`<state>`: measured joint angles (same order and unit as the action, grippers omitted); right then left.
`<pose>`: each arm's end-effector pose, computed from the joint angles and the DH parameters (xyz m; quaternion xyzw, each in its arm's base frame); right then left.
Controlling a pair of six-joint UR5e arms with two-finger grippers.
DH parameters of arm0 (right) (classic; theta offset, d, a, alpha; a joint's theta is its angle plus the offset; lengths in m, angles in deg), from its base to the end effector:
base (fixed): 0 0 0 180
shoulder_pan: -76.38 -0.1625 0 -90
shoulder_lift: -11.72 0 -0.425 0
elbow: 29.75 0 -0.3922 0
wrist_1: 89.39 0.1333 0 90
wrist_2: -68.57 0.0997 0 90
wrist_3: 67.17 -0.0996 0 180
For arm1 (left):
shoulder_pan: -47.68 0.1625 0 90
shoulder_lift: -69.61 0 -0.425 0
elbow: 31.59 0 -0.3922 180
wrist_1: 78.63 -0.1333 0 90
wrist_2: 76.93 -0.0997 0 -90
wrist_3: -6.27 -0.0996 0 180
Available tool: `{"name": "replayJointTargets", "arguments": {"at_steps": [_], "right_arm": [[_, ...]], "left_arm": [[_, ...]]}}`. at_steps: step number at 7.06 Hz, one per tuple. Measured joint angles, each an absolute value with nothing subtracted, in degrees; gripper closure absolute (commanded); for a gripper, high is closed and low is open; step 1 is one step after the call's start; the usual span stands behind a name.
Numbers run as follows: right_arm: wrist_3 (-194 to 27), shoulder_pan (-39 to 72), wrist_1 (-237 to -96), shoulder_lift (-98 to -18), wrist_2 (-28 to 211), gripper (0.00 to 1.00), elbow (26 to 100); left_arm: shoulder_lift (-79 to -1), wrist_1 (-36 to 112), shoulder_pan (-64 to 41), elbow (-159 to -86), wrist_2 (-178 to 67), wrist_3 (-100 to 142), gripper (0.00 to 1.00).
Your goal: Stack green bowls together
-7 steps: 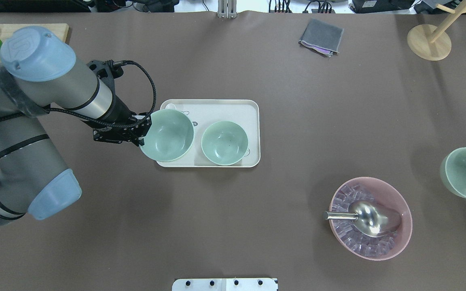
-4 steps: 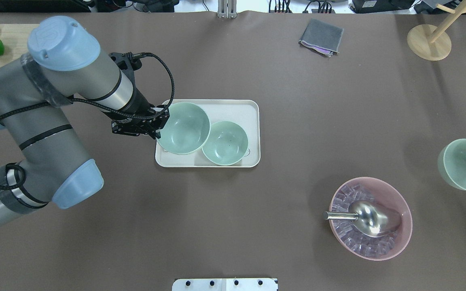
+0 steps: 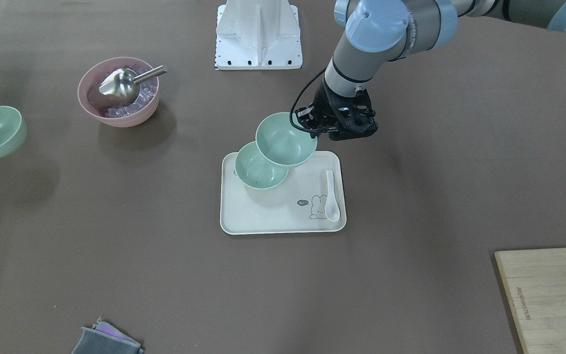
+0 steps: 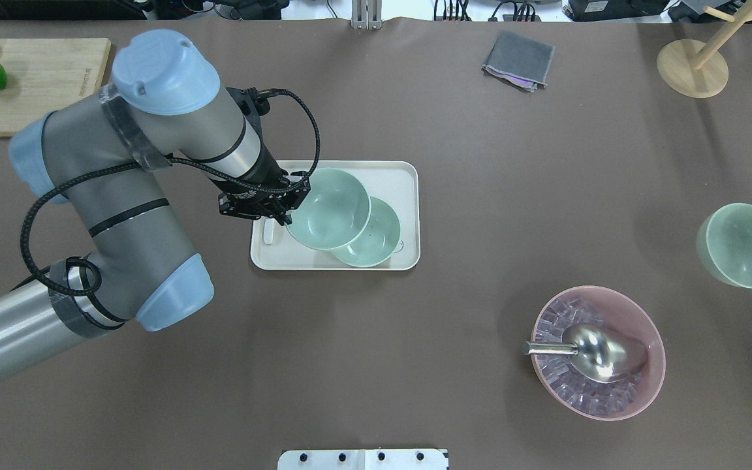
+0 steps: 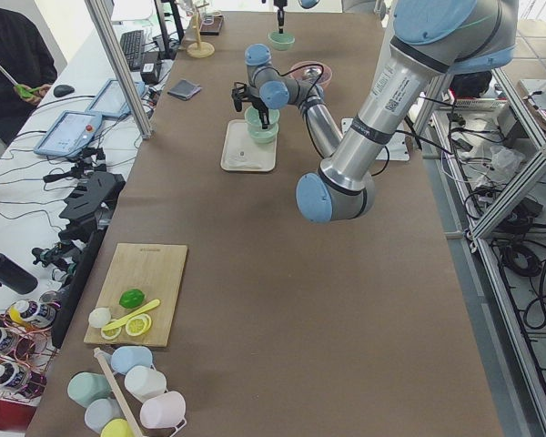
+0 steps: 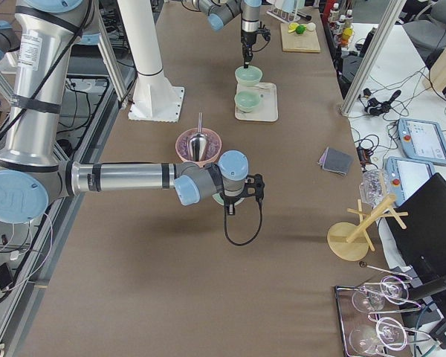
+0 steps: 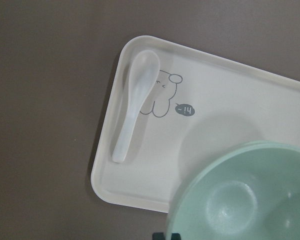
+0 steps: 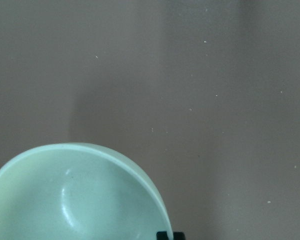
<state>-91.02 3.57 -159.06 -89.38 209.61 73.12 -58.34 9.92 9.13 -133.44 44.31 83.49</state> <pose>-0.0726 -0.4236 0.5880 0.0138 -0.4566 -0.0310 0.8890 0.4531 -0.4654 0.1802 -0.0506 0.4619 -0.0884 0.8811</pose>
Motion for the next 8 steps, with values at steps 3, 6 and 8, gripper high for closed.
{"name": "replayJointTargets", "arguments": {"at_steps": [3, 6, 8], "right_arm": [[-92.0, 3.3, -161.5, -86.8, 209.8, 1.0, 73.2], [-92.4, 3.3, -161.7, -86.4, 209.8, 1.0, 73.2], [-92.9, 3.3, -161.7, -86.1, 209.8, 1.0, 73.3]], "left_arm": [[-62.3, 10.1, 11.3, -129.4, 42.6, 84.4, 1.0], [-64.2, 10.7, 12.2, -126.2, 41.5, 84.6, 1.0], [-64.3, 13.0, 12.3, -123.7, 41.3, 84.7, 1.0]]}}
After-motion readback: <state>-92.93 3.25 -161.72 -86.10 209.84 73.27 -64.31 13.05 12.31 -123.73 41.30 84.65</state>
